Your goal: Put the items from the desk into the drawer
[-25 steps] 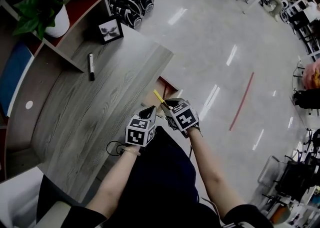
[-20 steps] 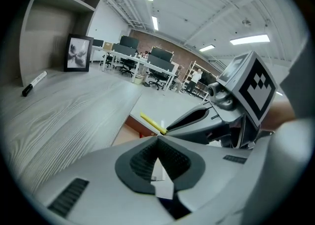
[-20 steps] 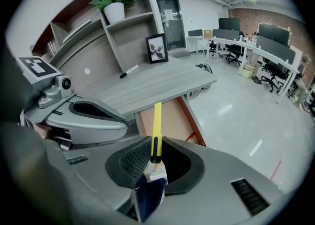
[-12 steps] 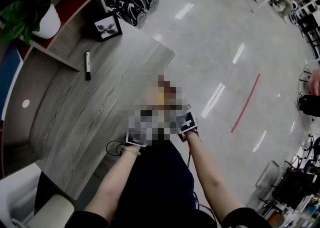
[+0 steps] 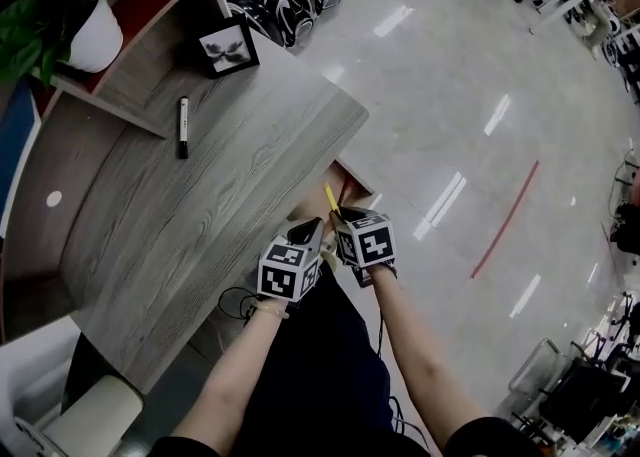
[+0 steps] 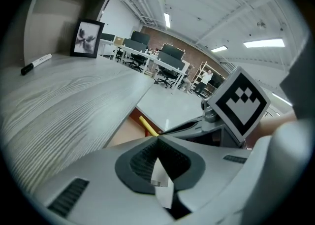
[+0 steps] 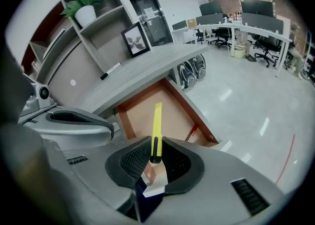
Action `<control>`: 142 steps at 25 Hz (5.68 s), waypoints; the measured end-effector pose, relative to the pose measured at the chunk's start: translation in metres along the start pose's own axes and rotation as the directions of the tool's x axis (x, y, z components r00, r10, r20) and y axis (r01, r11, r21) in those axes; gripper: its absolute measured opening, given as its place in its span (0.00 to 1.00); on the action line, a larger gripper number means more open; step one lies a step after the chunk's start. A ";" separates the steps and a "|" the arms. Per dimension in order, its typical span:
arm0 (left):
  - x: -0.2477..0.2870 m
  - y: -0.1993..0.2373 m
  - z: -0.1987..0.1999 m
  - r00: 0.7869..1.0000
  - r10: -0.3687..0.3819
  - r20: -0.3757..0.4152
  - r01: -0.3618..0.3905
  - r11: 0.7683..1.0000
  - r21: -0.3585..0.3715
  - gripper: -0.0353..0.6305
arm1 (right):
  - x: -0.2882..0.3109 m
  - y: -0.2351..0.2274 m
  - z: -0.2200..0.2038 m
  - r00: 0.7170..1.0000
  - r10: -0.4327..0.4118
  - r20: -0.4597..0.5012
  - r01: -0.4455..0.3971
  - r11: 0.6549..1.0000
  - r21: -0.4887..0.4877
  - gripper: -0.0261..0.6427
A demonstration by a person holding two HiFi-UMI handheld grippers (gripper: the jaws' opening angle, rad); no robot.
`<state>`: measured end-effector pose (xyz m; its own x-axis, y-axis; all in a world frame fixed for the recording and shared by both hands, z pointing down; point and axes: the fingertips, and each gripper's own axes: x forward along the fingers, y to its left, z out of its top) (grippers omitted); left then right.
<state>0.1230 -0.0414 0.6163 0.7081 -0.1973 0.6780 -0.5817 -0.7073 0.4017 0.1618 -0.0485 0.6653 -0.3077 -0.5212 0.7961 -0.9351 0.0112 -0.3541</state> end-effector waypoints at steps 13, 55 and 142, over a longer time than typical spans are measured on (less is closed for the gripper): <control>-0.002 0.005 -0.003 1.000 0.014 -0.004 -0.014 1.000 -0.012 0.07 | 0.009 0.003 0.021 0.997 0.033 0.074 -0.040 0.995 0.096 0.33; -0.057 -0.056 0.028 0.991 -0.038 0.132 0.027 0.996 0.085 0.07 | -0.099 0.028 0.029 0.940 -0.008 0.342 -0.033 0.993 0.113 0.03; -0.214 0.280 0.070 0.896 0.357 0.265 -0.302 0.926 -0.228 0.07 | 0.163 0.256 0.237 0.971 -0.108 0.213 0.138 0.982 -0.132 0.19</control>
<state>-0.1629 -0.2450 0.5404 0.5327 -0.6090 0.5876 -0.8432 -0.4409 0.3075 -0.0859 -0.3329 0.5878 -0.1606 -0.6892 0.7065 -0.9835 0.0515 -0.1733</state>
